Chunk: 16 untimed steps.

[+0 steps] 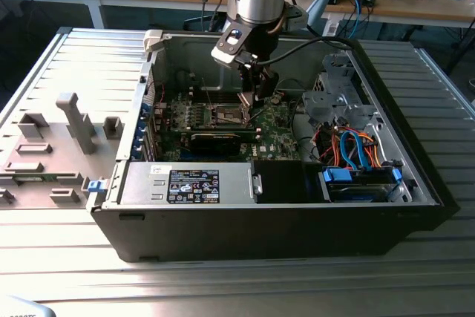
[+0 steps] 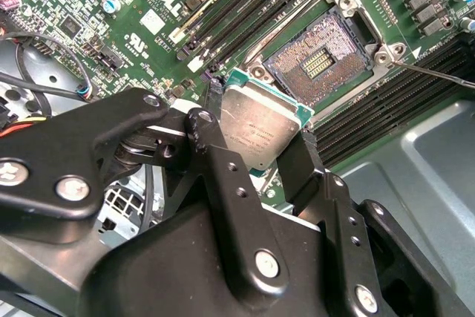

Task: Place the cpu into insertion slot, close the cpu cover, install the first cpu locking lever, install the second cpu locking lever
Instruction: 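Place the cpu into insertion slot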

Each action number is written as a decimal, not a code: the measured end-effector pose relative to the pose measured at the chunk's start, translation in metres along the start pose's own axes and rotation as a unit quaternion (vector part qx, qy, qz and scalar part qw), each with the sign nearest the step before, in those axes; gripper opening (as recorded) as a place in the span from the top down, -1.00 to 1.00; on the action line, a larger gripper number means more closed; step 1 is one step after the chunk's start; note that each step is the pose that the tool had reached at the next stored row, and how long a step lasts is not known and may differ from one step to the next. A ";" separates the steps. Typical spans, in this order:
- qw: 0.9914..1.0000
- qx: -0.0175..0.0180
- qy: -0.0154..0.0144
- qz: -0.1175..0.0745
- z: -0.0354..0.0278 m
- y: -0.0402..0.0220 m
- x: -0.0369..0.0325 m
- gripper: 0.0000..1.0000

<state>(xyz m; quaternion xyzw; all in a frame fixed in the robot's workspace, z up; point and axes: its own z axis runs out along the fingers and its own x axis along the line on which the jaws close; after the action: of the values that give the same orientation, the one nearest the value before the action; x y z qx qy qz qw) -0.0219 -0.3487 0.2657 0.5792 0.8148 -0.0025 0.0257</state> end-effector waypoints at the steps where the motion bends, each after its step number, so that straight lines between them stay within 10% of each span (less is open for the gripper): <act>1: 1.000 0.000 0.000 0.000 0.0000 0.0000 0.0000 -0.08; 16: 1.000 0.000 0.000 0.009 0.0000 0.0000 0.0000 -0.08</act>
<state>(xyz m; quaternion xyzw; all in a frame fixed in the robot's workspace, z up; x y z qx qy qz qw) -0.0219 -0.3487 0.2657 0.5867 0.8094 -0.0028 0.0257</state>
